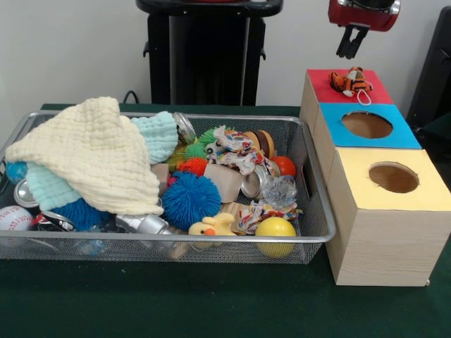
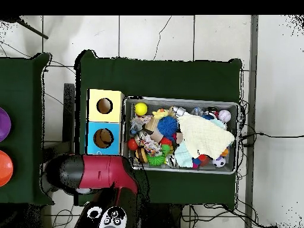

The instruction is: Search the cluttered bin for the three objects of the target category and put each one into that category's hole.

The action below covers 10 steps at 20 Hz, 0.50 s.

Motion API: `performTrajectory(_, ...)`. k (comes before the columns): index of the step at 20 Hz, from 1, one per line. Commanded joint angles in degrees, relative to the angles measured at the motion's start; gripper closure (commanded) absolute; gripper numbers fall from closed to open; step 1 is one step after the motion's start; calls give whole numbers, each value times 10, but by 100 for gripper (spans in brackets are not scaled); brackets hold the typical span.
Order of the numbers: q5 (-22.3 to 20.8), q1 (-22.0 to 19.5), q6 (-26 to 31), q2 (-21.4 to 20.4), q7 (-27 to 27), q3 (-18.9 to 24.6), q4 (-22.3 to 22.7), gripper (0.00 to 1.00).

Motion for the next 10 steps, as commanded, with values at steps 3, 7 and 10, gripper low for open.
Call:
performTrajectory(3, 7, -21, -13, 4, 93, 24, 9, 100)
performTrajectory(7, 33, -22, -30, 1, 110, 30, 29, 100)
performTrajectory(10, 44, -22, -44, -1, 112, 33, 40, 100)
